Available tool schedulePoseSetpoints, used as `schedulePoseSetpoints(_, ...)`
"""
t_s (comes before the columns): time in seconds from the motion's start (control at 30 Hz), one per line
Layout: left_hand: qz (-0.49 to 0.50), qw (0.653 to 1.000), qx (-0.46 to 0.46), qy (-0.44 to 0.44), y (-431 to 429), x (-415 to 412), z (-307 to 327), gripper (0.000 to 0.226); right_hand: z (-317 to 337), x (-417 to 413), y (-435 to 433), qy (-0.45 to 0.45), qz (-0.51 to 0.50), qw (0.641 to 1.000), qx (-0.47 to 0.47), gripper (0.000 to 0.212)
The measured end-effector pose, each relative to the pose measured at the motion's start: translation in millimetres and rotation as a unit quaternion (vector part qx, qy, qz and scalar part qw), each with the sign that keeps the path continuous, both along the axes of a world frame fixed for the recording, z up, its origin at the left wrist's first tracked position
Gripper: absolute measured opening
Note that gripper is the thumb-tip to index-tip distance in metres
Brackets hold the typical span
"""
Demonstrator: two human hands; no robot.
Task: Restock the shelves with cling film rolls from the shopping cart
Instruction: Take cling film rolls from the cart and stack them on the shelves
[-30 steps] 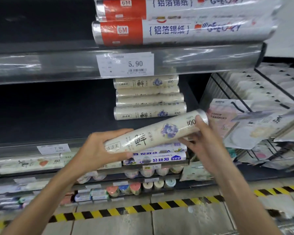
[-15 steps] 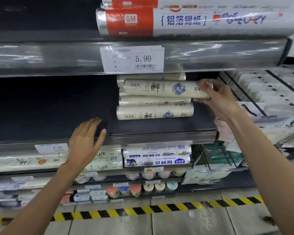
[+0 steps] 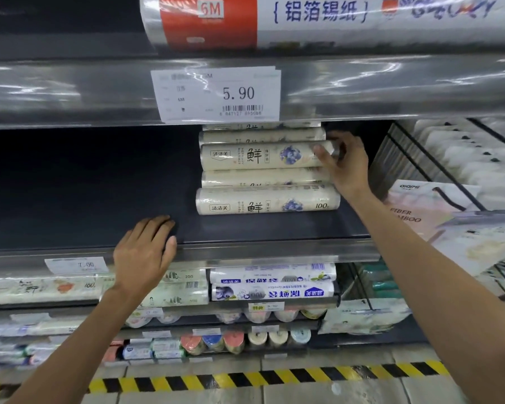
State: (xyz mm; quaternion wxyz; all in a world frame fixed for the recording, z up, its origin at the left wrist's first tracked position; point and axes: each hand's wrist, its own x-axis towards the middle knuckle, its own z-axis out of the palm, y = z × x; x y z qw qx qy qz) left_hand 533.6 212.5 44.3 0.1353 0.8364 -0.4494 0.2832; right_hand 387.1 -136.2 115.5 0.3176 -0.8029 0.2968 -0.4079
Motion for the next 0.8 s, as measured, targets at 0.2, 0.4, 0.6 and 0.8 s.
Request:
schedulePoseSetpoints(0.2,-0.013,1.0,0.013,0.006,2.8,-0.3,1.2,0.051,-3.7,-1.1,-13.4,0.013,-0.005,0.992,0.125,0.056)
schedulePoseSetpoints(0.4,-0.009,1.0,0.015,0.002,1.6,-1.3,1.9,0.057,-5.5,-0.6,-10.1,-0.028,0.038,0.99,0.136,0.044)
schedulePoseSetpoints(0.6,-0.005,1.0,0.024,-0.005,2.2,-0.8,1.0,0.056,-2.1,0.2,-14.0,-0.019,0.057,0.985,0.161,0.058)
schedulePoseSetpoints(0.8,-0.008,1.0,0.019,-0.017,3.0,0.3,-0.1,0.055,-7.4,0.8,-14.7,-0.01,0.051,0.989,0.135,0.054)
